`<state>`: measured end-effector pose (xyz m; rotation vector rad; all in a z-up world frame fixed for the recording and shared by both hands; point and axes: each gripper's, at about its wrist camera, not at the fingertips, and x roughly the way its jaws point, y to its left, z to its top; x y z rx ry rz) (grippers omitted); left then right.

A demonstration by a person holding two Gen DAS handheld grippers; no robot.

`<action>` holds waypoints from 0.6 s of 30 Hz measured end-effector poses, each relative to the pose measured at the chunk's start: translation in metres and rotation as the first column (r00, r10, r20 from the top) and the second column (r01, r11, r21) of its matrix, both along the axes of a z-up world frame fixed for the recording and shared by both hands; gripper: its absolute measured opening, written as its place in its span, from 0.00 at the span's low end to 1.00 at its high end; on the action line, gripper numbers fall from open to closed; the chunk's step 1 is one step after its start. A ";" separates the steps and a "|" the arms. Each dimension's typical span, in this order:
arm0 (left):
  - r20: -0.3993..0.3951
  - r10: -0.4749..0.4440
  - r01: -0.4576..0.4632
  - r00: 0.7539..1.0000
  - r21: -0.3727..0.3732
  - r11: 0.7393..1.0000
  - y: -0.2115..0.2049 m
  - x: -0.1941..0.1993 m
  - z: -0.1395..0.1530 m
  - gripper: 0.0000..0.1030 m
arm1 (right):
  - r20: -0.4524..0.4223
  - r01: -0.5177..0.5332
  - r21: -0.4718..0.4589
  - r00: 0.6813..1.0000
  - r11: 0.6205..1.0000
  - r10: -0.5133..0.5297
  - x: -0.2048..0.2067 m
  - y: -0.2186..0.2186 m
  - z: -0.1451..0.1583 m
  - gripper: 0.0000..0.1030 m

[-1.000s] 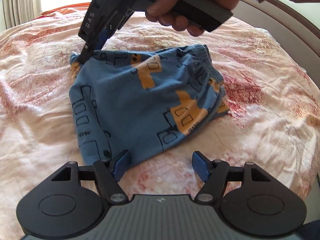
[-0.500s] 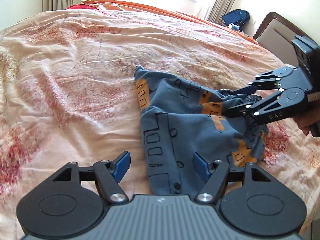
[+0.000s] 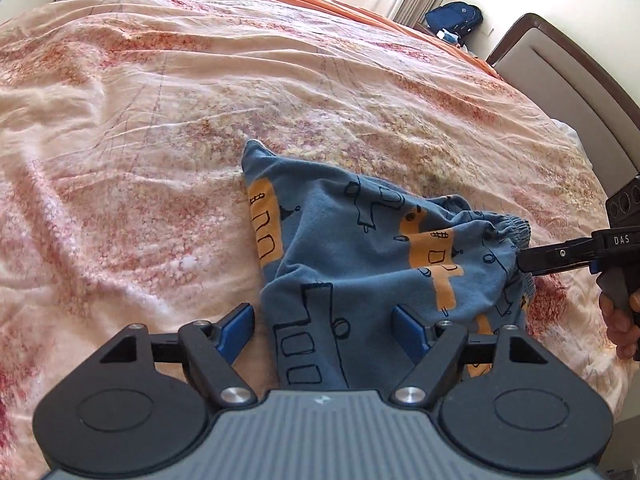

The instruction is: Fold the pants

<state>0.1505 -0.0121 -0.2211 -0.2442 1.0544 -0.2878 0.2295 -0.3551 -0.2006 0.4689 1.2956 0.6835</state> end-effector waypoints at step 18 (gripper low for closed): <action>-0.069 0.042 -0.050 0.997 -0.123 0.991 0.010 0.007 -0.021 0.94 | -0.100 0.049 0.105 0.994 0.993 -0.039 -0.005 0.000 -0.036 0.82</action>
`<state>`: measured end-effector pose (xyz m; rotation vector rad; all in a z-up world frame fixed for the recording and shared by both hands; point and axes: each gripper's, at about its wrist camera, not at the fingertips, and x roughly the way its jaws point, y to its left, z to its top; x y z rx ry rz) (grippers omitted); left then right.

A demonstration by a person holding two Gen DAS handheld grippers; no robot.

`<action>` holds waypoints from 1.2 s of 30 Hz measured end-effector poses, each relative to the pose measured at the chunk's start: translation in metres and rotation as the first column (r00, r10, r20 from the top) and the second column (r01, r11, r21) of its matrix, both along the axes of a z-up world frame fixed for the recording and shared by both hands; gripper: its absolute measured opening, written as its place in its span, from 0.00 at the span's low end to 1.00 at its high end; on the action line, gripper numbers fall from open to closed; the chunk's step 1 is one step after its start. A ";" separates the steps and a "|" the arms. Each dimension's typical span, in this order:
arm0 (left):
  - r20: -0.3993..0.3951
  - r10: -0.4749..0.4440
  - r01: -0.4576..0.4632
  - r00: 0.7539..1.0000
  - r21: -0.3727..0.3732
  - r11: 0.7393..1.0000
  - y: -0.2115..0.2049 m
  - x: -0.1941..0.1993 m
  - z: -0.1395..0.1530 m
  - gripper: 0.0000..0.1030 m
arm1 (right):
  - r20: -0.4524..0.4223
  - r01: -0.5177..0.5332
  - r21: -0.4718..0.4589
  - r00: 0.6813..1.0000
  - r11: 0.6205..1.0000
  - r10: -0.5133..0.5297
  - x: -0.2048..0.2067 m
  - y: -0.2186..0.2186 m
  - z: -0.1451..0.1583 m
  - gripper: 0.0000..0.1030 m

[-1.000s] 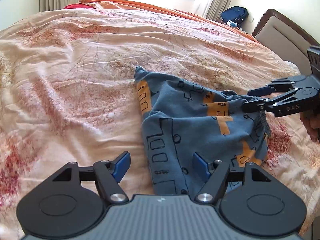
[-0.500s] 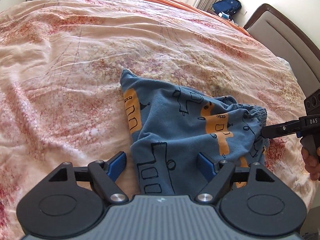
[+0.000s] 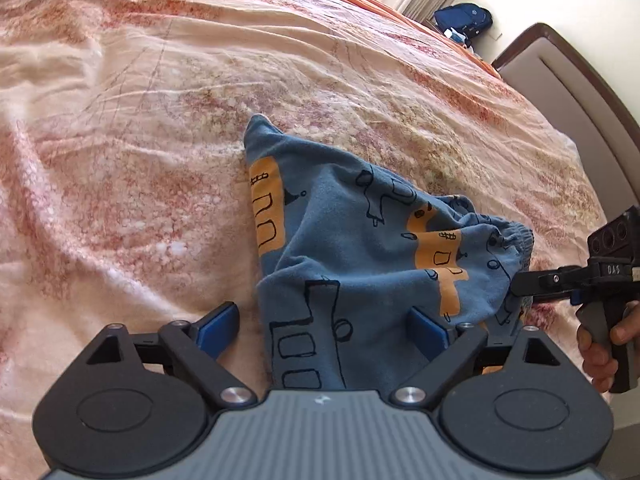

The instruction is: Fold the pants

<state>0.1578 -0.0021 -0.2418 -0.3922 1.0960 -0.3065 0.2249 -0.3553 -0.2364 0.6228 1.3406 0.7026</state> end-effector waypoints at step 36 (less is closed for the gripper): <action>0.120 0.064 -0.068 0.991 0.028 0.997 0.042 0.180 0.008 0.42 | 0.150 0.058 0.048 0.987 0.997 -0.065 0.181 0.058 -0.004 0.42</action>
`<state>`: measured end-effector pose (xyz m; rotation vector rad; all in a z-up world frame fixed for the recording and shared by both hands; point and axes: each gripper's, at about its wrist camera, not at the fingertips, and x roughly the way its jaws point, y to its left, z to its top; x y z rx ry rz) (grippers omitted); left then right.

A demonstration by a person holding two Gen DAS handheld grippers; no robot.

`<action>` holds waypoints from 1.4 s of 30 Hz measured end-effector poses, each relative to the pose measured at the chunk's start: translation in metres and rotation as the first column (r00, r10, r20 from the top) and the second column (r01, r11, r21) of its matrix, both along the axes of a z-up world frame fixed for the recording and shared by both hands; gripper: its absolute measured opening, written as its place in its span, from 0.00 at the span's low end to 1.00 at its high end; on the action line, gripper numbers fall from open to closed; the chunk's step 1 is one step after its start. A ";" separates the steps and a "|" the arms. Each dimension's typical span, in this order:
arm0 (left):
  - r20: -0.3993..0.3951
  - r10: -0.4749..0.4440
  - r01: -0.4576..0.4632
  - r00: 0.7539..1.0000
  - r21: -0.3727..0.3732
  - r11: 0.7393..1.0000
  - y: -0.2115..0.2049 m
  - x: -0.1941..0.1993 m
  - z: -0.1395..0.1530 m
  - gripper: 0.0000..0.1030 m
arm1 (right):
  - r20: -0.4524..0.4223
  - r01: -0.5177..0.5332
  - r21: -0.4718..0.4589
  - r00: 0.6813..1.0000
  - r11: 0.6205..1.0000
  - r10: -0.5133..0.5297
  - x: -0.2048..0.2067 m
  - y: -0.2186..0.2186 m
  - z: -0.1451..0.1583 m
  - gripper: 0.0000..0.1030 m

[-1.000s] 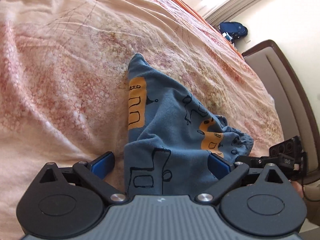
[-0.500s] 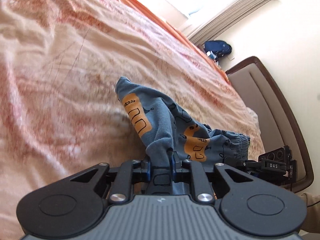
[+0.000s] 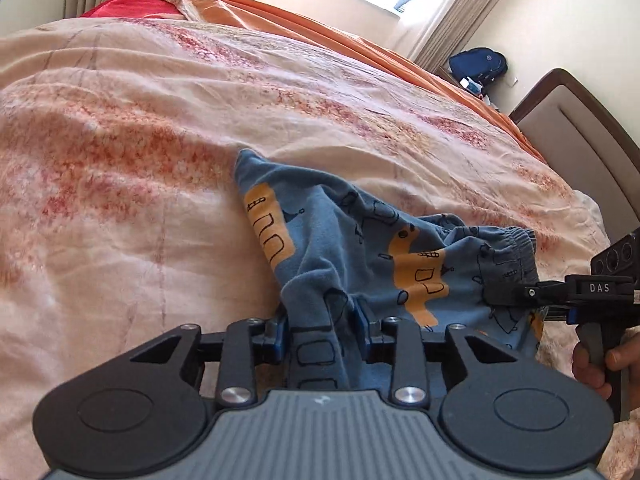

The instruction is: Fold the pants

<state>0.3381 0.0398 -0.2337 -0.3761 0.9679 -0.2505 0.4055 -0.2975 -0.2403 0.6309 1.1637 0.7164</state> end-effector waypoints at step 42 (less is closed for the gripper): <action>0.089 0.082 -0.099 0.993 0.207 0.973 -0.078 -0.229 0.259 1.00 | 0.383 0.148 -0.445 0.923 0.883 0.038 -0.258 0.015 0.293 0.99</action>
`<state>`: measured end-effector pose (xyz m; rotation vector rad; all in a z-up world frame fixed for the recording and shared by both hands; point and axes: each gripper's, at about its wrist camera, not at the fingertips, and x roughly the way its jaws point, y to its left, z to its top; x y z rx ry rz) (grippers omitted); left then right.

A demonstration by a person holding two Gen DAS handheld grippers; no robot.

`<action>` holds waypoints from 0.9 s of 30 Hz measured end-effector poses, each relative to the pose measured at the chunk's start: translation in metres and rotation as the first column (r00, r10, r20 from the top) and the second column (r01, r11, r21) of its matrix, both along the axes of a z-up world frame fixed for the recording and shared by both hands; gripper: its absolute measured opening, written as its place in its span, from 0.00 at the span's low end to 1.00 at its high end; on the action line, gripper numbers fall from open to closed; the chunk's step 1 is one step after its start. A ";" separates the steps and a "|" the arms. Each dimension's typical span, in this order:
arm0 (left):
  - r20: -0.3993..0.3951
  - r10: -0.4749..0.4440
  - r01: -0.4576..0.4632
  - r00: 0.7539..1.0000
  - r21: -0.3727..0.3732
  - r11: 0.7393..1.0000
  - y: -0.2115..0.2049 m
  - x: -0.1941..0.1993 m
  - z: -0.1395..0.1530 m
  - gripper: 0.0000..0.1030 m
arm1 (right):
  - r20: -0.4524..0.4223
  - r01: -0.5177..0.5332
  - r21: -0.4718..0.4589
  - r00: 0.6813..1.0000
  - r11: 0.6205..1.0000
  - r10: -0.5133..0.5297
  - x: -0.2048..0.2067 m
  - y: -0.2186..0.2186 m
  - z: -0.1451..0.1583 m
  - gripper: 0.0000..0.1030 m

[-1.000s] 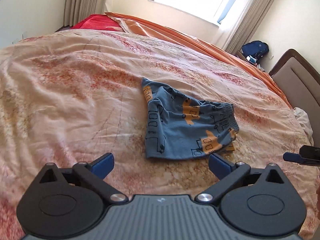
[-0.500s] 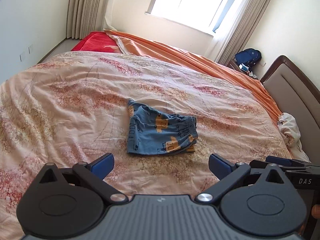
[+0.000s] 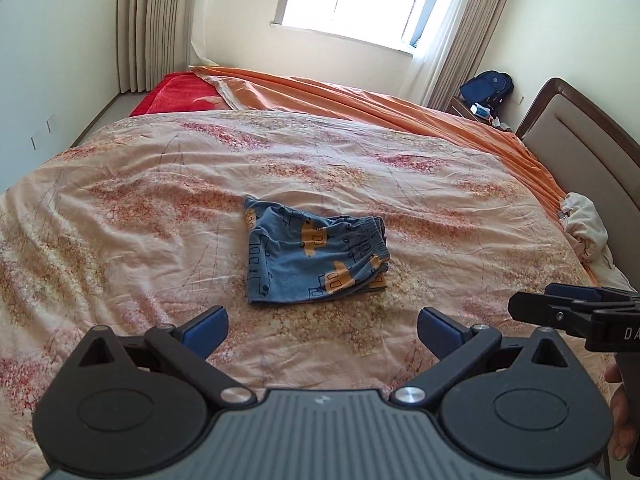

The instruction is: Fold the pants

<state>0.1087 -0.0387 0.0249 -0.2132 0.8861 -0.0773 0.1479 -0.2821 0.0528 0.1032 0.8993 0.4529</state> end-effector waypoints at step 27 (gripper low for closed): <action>0.007 0.010 -0.010 1.000 0.000 1.000 -0.004 -0.016 0.004 1.00 | 0.013 -0.023 0.000 1.000 1.000 0.023 -0.008 -0.002 0.007 0.99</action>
